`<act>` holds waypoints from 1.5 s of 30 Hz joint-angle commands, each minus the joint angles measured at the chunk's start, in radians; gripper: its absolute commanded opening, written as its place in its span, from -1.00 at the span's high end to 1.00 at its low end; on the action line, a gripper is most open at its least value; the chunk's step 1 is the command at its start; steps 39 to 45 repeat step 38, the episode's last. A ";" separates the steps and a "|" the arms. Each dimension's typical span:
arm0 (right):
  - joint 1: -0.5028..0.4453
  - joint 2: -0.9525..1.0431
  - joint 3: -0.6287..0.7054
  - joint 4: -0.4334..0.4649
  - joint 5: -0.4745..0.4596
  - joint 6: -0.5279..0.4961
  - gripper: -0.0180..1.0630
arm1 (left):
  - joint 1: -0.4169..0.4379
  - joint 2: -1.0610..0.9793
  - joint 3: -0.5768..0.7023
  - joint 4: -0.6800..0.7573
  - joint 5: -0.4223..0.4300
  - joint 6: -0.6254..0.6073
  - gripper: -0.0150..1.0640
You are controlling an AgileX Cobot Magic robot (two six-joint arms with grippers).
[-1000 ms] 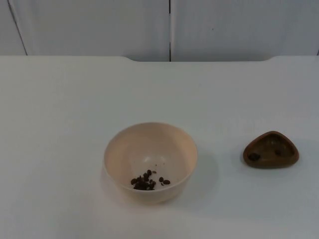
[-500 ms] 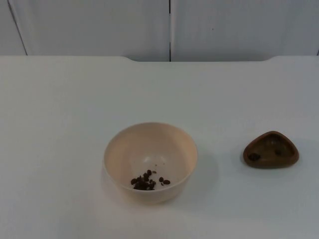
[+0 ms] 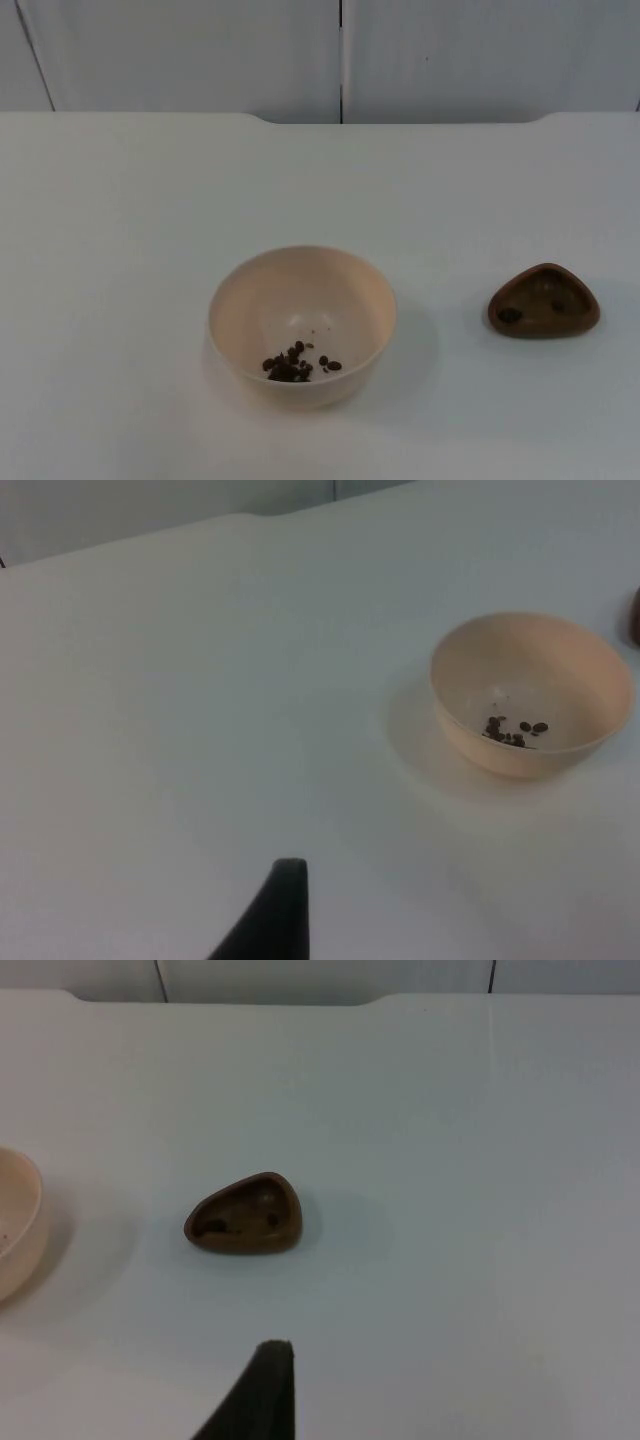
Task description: Pick up the bowl with the left hand and pour the coffee beans from the cup into the bowl with the right hand.
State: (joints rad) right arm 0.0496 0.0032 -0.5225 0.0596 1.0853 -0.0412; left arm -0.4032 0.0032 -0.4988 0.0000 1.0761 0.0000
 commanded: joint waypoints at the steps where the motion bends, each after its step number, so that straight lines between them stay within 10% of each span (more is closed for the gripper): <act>1: -0.007 -0.003 0.008 0.003 -0.008 0.001 -0.99 | -0.003 -0.003 0.005 0.000 -0.001 -0.006 -0.97; 45: -0.007 -0.003 0.008 0.002 -0.010 0.001 -0.99 | 0.384 -0.003 0.005 0.000 -0.001 -0.006 -0.97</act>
